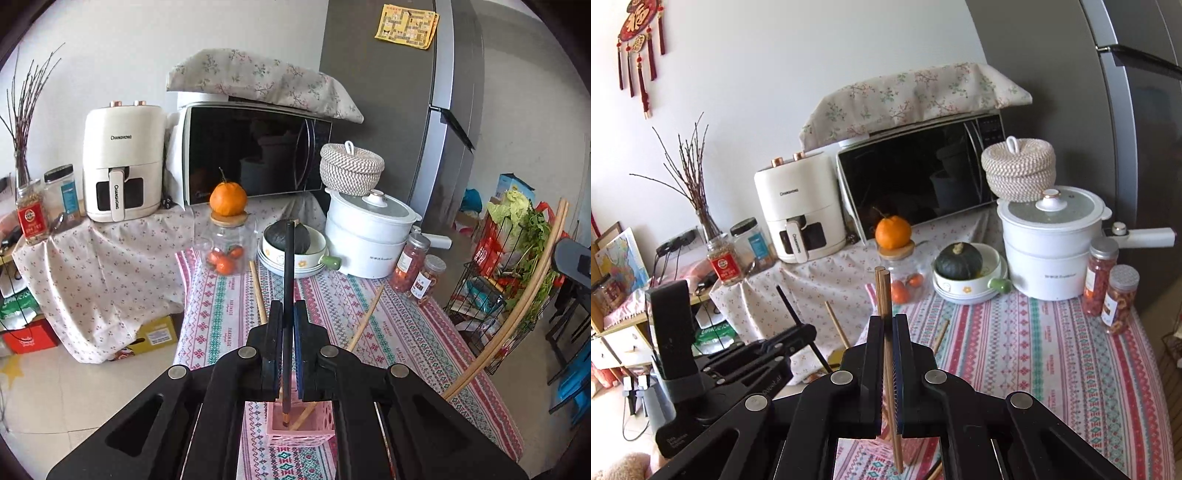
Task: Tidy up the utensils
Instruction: 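Lower the black chopstick into the pink basket and open the left tool, then lower the wooden chopstick into the pink basket and open the right tool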
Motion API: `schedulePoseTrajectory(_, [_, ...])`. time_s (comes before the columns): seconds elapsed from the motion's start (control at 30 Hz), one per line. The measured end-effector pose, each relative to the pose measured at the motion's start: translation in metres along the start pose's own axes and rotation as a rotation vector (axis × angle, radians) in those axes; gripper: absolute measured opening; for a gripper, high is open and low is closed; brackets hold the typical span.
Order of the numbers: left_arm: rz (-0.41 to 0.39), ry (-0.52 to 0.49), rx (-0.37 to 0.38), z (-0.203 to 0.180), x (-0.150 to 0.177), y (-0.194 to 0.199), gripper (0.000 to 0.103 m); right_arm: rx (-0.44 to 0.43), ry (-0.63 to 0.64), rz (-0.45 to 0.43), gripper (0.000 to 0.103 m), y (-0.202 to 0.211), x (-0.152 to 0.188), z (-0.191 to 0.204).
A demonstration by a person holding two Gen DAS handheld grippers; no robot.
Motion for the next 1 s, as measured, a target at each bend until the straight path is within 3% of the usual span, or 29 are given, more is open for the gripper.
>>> schedulePoseTrajectory(0.17, [0.087, 0.021, 0.005, 0.006, 0.003, -0.024, 0.005, -0.017, -0.033, -0.022, 0.003, -0.013, -0.008, 0.002])
schedulePoseTrajectory(0.33, [0.107, 0.043, -0.04, 0.013, 0.001, -0.025, 0.01, -0.022, -0.078, -0.015, 0.003, -0.033, -0.009, -0.003])
schedulePoseTrajectory(0.5, [0.114, 0.063, -0.032, 0.019, 0.001, -0.009, 0.041, -0.024, -0.119, 0.01, 0.003, -0.053, -0.003, -0.011])
schedulePoseTrajectory(0.7, [0.119, 0.07, -0.025, 0.027, 0.005, 0.01, 0.054, -0.018, -0.135, 0.073, 0.003, -0.08, 0.011, -0.013])
schedulePoseTrajectory(1.0, [0.185, 0.061, -0.055, 0.039, 0.022, 0.011, 0.063, -0.003, -0.128, 0.156, 0.004, -0.107, 0.03, -0.011])
Point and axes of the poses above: each gripper's, at about its wrist camera, not at the fingertips, and y roughly against the way its jaws point, z to its left, x to its underside, the point moved 1 cm from there along -y, roughly the way its jaws point, and after that the axes turned 11 degrees about y, right-handed, at the moved point
